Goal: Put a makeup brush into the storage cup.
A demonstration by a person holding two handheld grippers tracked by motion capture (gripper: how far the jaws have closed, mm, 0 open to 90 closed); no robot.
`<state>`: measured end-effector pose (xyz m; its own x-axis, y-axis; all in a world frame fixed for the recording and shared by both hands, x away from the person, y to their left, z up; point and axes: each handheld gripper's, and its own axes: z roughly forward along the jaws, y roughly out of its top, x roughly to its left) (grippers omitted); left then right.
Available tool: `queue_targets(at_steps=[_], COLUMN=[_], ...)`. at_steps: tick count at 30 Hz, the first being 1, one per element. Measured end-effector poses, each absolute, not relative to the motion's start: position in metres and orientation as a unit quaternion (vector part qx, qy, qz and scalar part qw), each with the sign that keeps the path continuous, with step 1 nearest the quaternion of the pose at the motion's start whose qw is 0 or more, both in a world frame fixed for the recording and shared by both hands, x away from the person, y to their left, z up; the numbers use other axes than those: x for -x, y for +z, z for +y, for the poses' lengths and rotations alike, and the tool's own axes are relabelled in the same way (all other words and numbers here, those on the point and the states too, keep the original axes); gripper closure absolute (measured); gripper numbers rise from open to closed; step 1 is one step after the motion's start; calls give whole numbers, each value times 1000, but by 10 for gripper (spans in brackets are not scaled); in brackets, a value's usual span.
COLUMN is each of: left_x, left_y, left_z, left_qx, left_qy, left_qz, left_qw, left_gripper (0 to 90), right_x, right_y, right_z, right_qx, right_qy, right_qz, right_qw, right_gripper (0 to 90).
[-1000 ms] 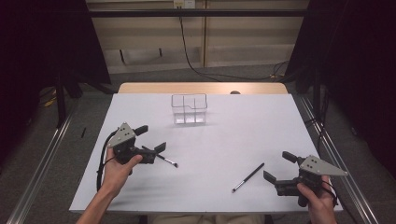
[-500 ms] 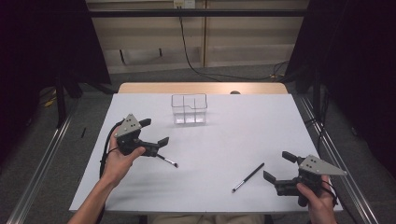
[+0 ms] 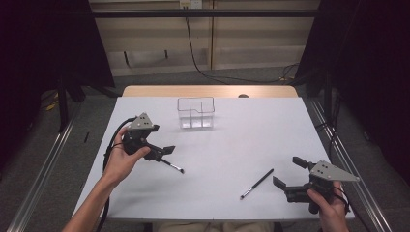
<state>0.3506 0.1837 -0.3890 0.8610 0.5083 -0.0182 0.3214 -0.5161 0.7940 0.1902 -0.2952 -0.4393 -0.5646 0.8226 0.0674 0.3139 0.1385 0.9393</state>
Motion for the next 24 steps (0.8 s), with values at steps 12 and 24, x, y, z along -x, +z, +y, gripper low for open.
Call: queue_targets(at_steps=[12,24], left_x=[-359,-357], left_y=[-402,-408], left_z=[176,167], left_qx=[-912,-950], left_qy=[50,35], left_qz=[233,171], left_qw=[334,259], left_gripper=[38,39], right_x=[-191,-191], right_y=[-440,-440], right_z=[-294,-294], right_qx=[-395,-394], right_qy=[519,520], right_qz=[719,719], right_qw=[241,241], right_gripper=[0,0])
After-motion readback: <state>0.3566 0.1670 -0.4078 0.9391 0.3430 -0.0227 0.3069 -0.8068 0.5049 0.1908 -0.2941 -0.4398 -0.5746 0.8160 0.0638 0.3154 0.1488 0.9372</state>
